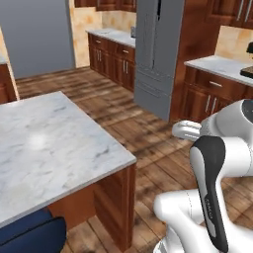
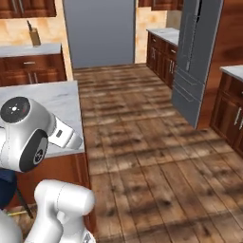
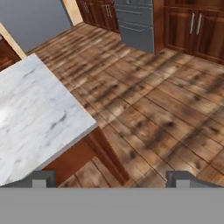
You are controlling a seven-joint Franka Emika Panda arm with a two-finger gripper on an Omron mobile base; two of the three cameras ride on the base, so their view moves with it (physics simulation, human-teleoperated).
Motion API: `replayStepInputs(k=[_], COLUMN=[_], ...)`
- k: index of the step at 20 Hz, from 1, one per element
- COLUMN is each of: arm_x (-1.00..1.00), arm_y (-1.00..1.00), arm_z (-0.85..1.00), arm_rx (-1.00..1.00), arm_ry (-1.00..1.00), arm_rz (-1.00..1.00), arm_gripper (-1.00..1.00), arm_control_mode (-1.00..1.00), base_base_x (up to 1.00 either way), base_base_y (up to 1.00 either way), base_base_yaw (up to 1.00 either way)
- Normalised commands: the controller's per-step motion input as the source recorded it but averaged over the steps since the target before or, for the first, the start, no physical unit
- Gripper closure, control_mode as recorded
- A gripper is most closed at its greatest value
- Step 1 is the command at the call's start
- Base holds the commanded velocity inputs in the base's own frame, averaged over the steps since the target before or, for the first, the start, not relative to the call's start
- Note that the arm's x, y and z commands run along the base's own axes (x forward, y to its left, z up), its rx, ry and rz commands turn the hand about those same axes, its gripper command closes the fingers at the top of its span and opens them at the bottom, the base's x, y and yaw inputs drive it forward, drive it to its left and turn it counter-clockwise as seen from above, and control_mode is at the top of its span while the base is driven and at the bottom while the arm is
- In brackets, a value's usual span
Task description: Move the hot dog bun to the plate on the dining table and place the condiment next to that plate. Then navigate to the fridge and take the sausage and place it on the plate as well.
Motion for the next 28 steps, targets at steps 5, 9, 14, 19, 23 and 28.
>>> replayStepInputs(k=[5, 9, 14, 19, 23, 28], arm_x=[0.0, 0.0, 0.0, 0.0, 0.0, 0.0], arm_y=[0.0, 0.0, 0.0, 0.0, 0.0, 0.0], arm_z=[0.0, 0.0, 0.0, 0.0, 0.0, 0.0], arm_rx=[0.0, 0.0, 0.0, 0.0, 0.0, 0.0], arm_ry=[0.0, 0.0, 0.0, 0.0, 0.0, 0.0], arm_rz=[0.0, 0.0, 0.0, 0.0, 0.0, 0.0], arm_gripper=[-1.0, -1.0, -1.0, -1.0, -1.0, -1.0], arm_control_mode=[1.0, 1.0, 1.0, 1.0, 1.0, 1.0], base_base_x=[0.67, 0.92, 1.0, 1.0, 1.0, 1.0], base_base_y=[-1.0, -1.0, -0.65, -0.45, -0.29, -0.04], base_base_yaw=[-0.01, 0.05, 0.25, 0.28, 0.18, 0.05])
